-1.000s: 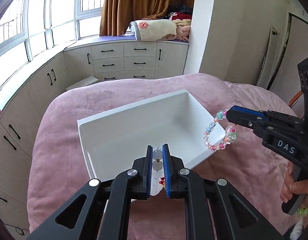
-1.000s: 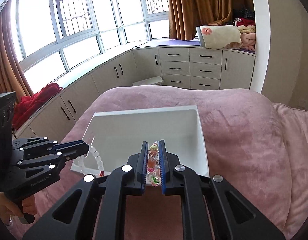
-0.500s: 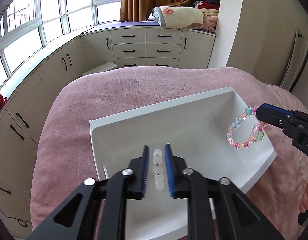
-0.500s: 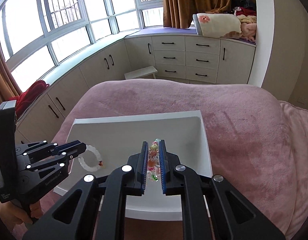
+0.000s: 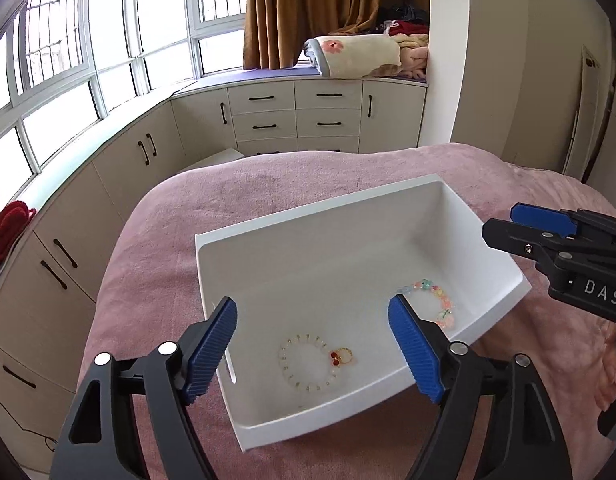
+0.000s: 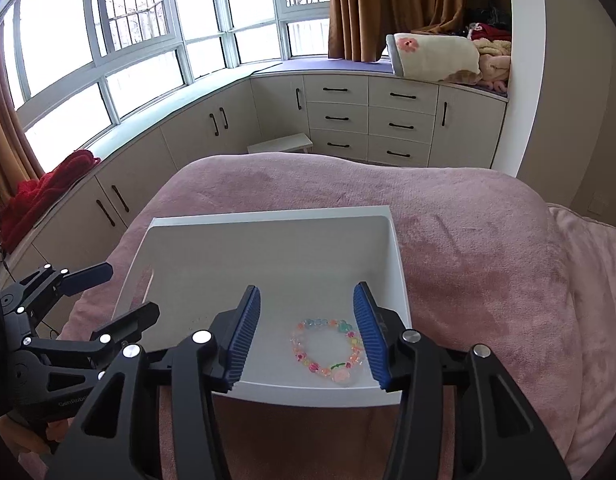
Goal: Organize jewelry
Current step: 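Move both tools back toward the earrings on the bed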
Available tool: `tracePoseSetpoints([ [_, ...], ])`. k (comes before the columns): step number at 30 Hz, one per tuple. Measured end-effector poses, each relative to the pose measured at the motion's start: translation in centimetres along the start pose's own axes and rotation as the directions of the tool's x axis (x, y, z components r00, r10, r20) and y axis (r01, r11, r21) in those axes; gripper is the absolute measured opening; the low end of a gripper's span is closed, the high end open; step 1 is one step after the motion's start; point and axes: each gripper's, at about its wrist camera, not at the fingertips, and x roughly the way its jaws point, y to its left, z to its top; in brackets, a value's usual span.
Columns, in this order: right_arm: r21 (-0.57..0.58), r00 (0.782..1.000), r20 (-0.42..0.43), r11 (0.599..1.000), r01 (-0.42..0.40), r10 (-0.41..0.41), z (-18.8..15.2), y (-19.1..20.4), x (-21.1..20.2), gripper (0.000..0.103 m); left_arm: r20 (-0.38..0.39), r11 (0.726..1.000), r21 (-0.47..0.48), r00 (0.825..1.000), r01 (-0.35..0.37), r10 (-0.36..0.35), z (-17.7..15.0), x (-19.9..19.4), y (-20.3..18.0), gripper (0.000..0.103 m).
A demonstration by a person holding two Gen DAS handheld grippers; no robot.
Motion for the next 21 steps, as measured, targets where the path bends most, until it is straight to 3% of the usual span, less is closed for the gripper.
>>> tracePoseSetpoints([
  [5, -0.004, 1.0, 0.029, 1.0, 0.006, -0.005, -1.4, 0.0, -3.6, 0.058, 0.026, 0.998, 0.032, 0.999, 0.045, -0.046, -1.4, -3.6, -1.6, 0.084],
  [12, 0.014, 0.998, 0.057, 1.0, 0.011, -0.011, -4.1, -0.5, -8.8, 0.065, 0.001, 0.991, 0.055, 0.992, 0.122, -0.123, -3.9, -7.3, -3.9, 0.091],
  [21, 0.009, 0.998, 0.0, 0.998, 0.062, -0.062, -9.0, -1.1, -12.7, 0.074, -0.061, 0.975, 0.013, 0.974, 0.222, -0.22, -8.5, -9.8, -5.0, 0.091],
])
